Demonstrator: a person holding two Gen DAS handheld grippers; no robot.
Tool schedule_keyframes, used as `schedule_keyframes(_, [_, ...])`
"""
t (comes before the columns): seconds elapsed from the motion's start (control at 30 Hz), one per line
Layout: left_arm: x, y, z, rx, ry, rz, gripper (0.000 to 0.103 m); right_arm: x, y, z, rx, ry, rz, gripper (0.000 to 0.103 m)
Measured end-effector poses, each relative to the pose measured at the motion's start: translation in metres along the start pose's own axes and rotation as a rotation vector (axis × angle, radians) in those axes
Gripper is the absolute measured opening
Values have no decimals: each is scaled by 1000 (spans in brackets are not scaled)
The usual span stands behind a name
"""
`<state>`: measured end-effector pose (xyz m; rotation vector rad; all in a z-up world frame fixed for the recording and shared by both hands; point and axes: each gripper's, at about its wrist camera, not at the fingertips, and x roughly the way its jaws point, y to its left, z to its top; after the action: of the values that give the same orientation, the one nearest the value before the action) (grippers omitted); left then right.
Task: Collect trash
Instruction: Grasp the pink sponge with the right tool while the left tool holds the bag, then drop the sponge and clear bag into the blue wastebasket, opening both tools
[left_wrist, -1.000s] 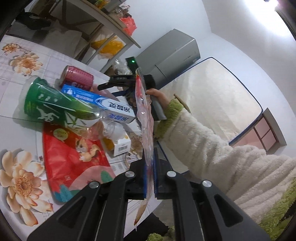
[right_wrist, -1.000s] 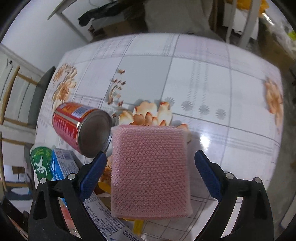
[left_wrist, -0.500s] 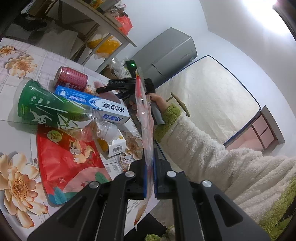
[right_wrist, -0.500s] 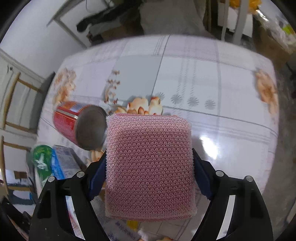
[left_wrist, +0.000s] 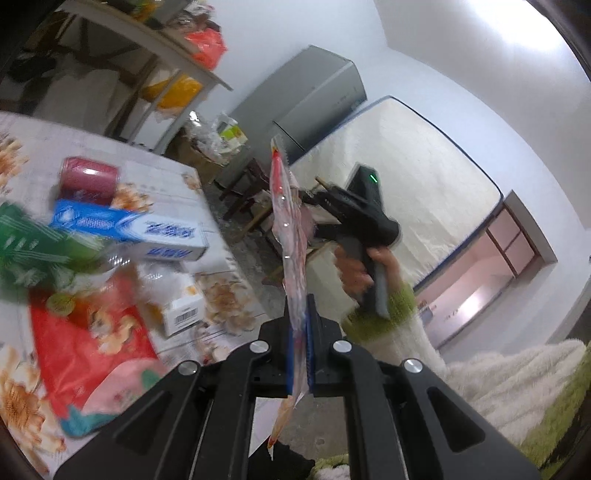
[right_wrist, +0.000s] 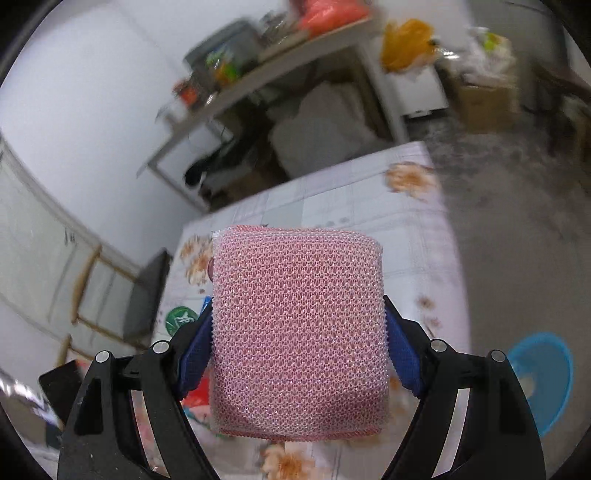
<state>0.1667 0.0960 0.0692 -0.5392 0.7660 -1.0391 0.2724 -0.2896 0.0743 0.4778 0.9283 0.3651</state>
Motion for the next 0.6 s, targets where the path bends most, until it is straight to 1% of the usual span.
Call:
schedule_keyframes(0.03, [9,-4,5,8,15,-1,4,-21,-13,-14,54,-37,0,77])
schedule_keyframes(0.13, [49,-16,20,39,82,12,4,-58,-45,-45,193,-110,-9,78])
schedule_keyframes(0.17, [63,-19,24,41,103,4,4,-73,-61,-61,257,-142,-16,78])
schedule_keyframes(0.23, [98,-27,34,46,148,-20,4,-96,-90,-90,365,-188,-31,78])
schedule_keyframes(0.3, [137,-38,41,57,205,-25,4,-111,-115,-115,455,-220,-32,78])
schedule_keyframes(0.33, [155,-43,43,66,235,-18,4,-116,-127,-127,500,-235,-32,78])
schedule_keyframes(0.37, [181,-50,46,83,275,5,4,-122,-145,-144,561,-251,-31,78])
schedule_keyframes(0.43, [216,-59,46,99,336,31,5,-125,-172,-166,653,-261,-22,78])
schedule_keyframes(0.47, [243,-64,45,105,381,48,4,-125,-182,-175,694,-263,-13,78])
schedule_keyframes(0.53, [281,-72,39,129,444,85,5,-120,-207,-193,790,-270,15,78])
schedule_keyframes(0.6, [322,-78,27,162,508,114,5,-117,-227,-205,859,-284,23,78])
